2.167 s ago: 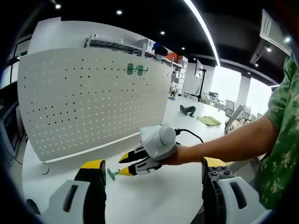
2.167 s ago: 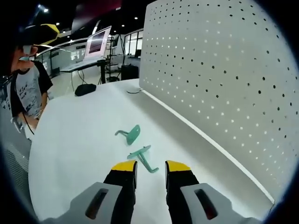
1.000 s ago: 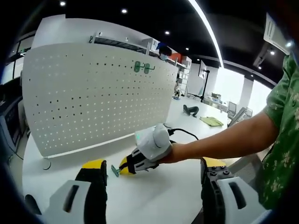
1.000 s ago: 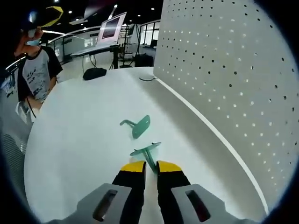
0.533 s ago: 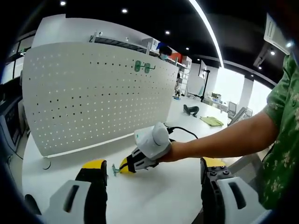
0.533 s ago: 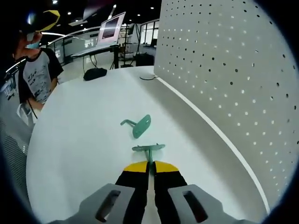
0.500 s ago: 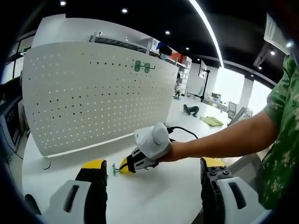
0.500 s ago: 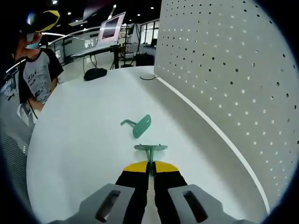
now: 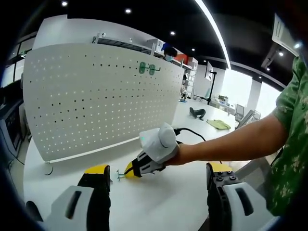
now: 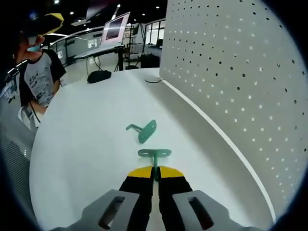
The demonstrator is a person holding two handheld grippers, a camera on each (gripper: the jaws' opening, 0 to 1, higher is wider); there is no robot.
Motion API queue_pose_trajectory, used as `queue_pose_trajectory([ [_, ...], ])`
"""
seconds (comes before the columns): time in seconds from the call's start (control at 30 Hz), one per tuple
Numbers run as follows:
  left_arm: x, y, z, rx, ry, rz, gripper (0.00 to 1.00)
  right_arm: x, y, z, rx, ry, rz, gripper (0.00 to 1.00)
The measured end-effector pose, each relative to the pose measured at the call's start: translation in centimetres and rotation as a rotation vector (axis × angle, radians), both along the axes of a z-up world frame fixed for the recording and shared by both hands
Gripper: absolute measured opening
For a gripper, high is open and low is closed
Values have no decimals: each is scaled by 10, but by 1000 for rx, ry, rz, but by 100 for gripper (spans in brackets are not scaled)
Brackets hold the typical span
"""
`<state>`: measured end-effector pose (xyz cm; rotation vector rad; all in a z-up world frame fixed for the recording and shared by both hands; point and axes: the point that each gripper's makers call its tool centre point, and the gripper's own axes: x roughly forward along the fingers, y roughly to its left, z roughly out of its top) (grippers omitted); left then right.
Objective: Insert the hook assembly into the mounting plate slot until the hook locks in place.
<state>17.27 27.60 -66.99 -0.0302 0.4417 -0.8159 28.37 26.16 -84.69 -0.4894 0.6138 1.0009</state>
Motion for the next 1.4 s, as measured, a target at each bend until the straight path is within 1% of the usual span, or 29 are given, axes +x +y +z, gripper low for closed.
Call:
queue_pose_trajectory([
  [0.13,0,-1,0,4,-2,-2,84,1,-2,3,1,-3,-11,2],
  [0.27,1,1,-1,15,-4,1,84,-1,-3,7,-11,-19,0,1],
  [0.43,2,2,-2,24,-8,2,83,-3,-6,10,-16,-21,-2,1],
  [0.9,10,5,-1,66,-39,11,80,-9,-11,30,-19,-52,-6,1],
  [1.03,13,8,-2,77,-45,20,74,-12,-10,40,-16,-65,-6,1],
  [1.23,15,11,-6,88,-42,27,70,-16,-9,48,-19,-82,1,1],
  [1.4,18,13,-13,108,-40,35,65,-21,-11,56,-18,-92,-2,1],
])
